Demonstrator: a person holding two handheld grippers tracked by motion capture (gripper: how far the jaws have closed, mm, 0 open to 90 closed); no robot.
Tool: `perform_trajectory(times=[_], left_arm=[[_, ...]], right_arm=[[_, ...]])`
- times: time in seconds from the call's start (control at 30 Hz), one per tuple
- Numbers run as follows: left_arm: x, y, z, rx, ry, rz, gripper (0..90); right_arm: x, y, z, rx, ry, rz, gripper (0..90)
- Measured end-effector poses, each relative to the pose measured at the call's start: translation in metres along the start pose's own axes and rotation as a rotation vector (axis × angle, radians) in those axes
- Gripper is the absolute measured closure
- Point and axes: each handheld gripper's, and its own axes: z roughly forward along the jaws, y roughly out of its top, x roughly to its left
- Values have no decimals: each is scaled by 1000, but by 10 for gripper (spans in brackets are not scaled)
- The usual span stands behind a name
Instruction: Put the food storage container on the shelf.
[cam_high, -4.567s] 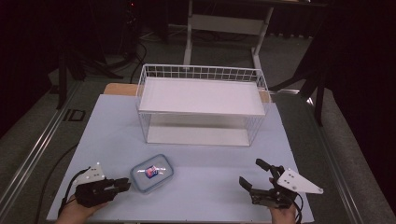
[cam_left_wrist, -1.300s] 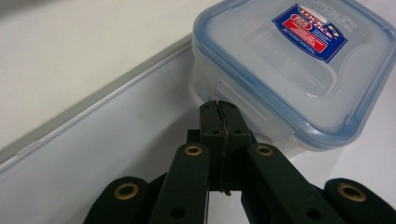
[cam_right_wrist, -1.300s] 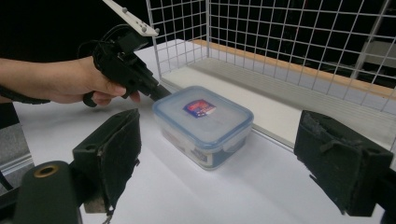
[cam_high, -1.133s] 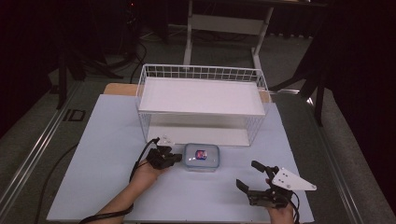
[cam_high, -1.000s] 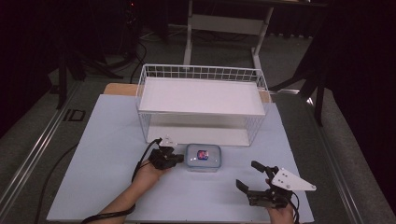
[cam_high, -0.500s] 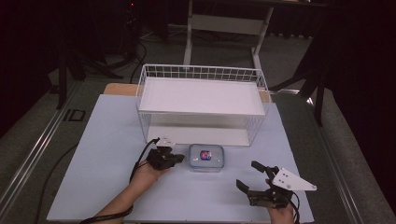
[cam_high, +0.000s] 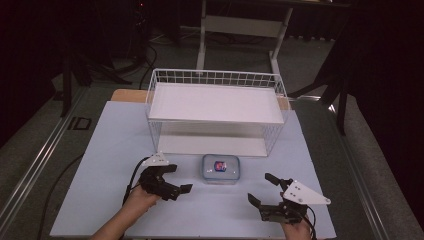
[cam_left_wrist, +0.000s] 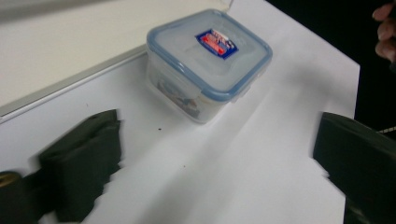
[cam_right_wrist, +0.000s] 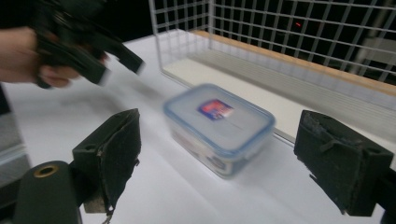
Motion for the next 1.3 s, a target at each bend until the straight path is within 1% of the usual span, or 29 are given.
perform_trajectory(times=[0.03,0.07,0.13,0.17,0.23,0.3,0.37,0.4,0.47,0.53,0.6,0.63,0.7,0.73,0.77,0.8,0.87,0.9,0.93,0.97,1.0,1.03,1.07,1.1,1.17,1.2,1.23,1.27,1.3], left_arm=[[-2,1,-1,-5,13,13,18],[-4,1,-3,-21,12,20,18],[-8,4,-6,-48,-12,30,18],[-10,6,-7,-56,-12,34,18],[-12,11,-8,-61,-16,30,18],[-13,17,-10,-58,-40,31,19],[-14,24,-11,-47,-95,4,19],[-14,26,-11,-51,-101,6,18],[-15,31,-9,-60,-62,42,19],[-13,36,-6,-61,-45,64,23],[-10,40,-3,-76,-52,56,23],[-9,42,-1,-80,-60,49,23],[-6,46,5,-70,-39,57,23],[-4,48,7,-65,-45,54,22],[-2,49,11,-62,-48,47,23],[-2,49,11,-62,-48,47,23],[5,51,20,-56,-34,46,23],[7,51,23,-56,-41,25,23],[10,51,26,-62,-47,1,23],[12,50,30,-58,-43,-16,23],[15,50,34,-56,-50,-52,23],[15,50,34,-56,-50,-52,22],[20,49,40,-44,-55,-112,23],[21,49,43,-41,-34,-134,23],[23,48,49,-9,-23,-163,23],[24,48,52,8,-19,-181,23],[24,48,52,8,-19,-181,23],[25,46,57,28,-21,-209,23],[26,45,59,40,-28,-223,23]], right_arm=[[0,1,0,1,-3,1,147],[1,3,-1,9,-15,5,147],[2,7,-1,16,-26,10,136],[3,9,-1,16,-37,-4,137],[3,15,-2,7,-84,-27,119],[0,19,-6,-51,-101,-3,111],[-3,23,-7,-66,-122,19,110],[-5,25,-7,-77,-135,24,110],[-8,29,-6,-65,-207,51,111],[-14,31,-5,-61,-222,82,112],[-19,32,-2,-35,-226,71,156],[-22,32,0,-20,-217,58,155],[-28,33,6,-1,-168,76,155],[-31,33,9,4,-143,111,153],[-34,33,13,17,-97,160,150],[-37,33,17,20,-62,183,149],[-39,35,25,46,-51,172,151],[-40,35,28,40,-26,176,139],[-41,36,32,45,-26,176,136],[-41,37,37,78,-48,183,137],[-43,37,42,100,-39,199,135],[-45,36,48,113,1,232,132],[-47,35,53,139,28,258,134],[-48,34,59,172,32,274,140],[-50,30,70,203,72,304,128],[-51,28,75,218,82,320,125],[-51,28,75,218,82,320,125],[-54,25,85,260,64,381,121],[-56,23,88,263,64,407,120]])
